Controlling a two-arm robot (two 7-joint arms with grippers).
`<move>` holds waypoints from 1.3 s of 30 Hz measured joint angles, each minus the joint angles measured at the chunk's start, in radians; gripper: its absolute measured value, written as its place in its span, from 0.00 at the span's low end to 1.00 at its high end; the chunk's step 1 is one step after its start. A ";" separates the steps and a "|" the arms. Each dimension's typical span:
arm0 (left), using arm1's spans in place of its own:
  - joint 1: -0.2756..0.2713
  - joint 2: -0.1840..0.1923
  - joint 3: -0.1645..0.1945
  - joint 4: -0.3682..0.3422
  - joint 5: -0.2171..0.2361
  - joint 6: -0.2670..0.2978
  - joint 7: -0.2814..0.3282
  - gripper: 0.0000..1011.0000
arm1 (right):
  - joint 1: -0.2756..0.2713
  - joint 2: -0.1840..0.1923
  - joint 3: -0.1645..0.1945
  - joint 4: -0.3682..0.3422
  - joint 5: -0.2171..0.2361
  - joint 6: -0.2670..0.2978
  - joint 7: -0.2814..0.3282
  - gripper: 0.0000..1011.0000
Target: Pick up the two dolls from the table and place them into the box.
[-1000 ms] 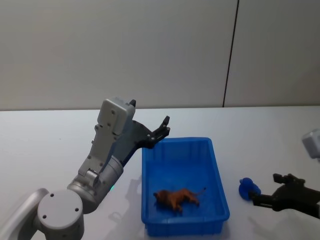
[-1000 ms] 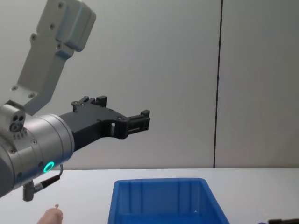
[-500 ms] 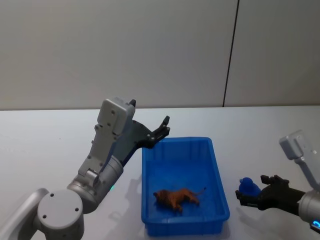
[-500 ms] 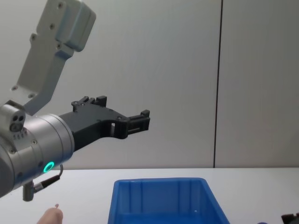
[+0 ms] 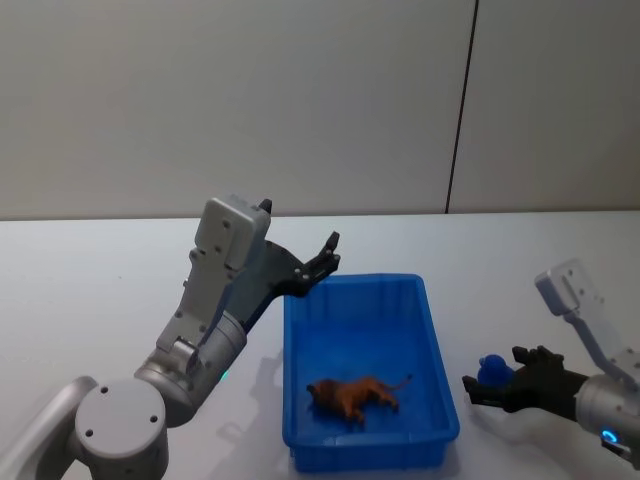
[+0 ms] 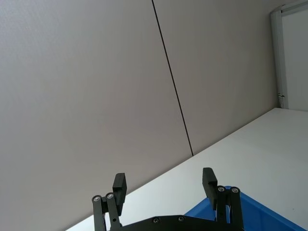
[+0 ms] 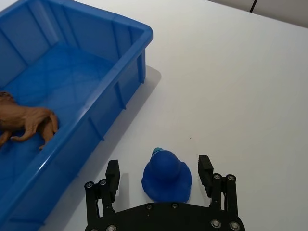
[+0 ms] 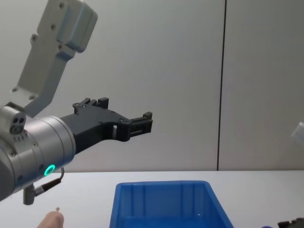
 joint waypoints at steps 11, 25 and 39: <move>0.000 0.000 0.000 0.000 0.000 0.000 0.000 0.99 | 0.049 -0.029 -0.017 0.079 -0.039 -0.008 0.012 0.94; 0.000 0.000 0.000 0.000 0.000 0.000 0.000 0.99 | 0.067 -0.040 -0.024 0.109 -0.052 -0.011 0.018 0.55; 0.000 0.000 0.000 0.000 0.000 0.000 0.000 0.99 | 0.072 -0.042 -0.026 0.115 -0.054 -0.020 0.020 0.34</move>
